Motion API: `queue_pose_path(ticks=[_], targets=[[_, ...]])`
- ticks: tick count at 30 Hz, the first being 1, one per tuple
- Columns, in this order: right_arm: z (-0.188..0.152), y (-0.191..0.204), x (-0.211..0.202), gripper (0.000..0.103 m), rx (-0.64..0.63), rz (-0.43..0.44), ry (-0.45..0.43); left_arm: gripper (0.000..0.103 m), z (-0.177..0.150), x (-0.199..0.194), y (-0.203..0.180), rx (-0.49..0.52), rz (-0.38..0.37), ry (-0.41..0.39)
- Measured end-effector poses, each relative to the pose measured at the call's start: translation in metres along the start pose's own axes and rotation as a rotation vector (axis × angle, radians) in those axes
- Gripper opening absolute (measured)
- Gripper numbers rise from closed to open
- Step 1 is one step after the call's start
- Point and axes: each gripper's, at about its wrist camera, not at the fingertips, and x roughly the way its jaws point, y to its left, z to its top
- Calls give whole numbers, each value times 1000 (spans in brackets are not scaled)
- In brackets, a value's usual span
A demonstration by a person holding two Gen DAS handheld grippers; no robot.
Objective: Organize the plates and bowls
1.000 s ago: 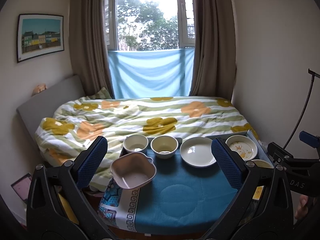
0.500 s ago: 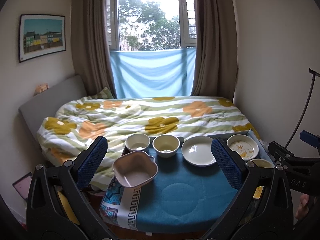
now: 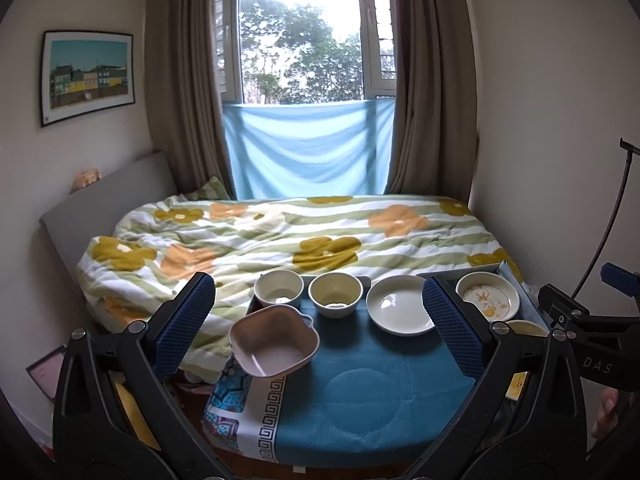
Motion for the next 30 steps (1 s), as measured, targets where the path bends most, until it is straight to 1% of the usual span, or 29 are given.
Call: queue_pose_path(ticks=[6, 12, 15, 18, 21, 25, 26, 30], targets=[[2, 4, -6, 103, 4, -4, 1, 103, 2, 2, -4, 8, -16, 4], [6, -11, 5, 103, 33, -31, 37, 103, 7, 11, -11, 20, -47, 28], [4, -26, 11, 103, 69, -53, 65, 103, 11, 23, -21, 35, -89, 43], [-5, -45, 21, 103, 105, -79, 105, 103, 7, 41, -36, 57, -133, 71], [-21, -71, 35, 103, 128, -99, 148, 103, -3, 63, -60, 80, -163, 127], [-44, -111, 57, 102, 172, -85, 212, 103, -24, 95, -99, 83, -261, 240], [-50, -119, 64, 102, 181, -75, 230, 103, -32, 104, -112, 91, -274, 269], [-76, -160, 96, 91, 215, -18, 319, 103, -63, 139, -161, 113, -336, 391]])
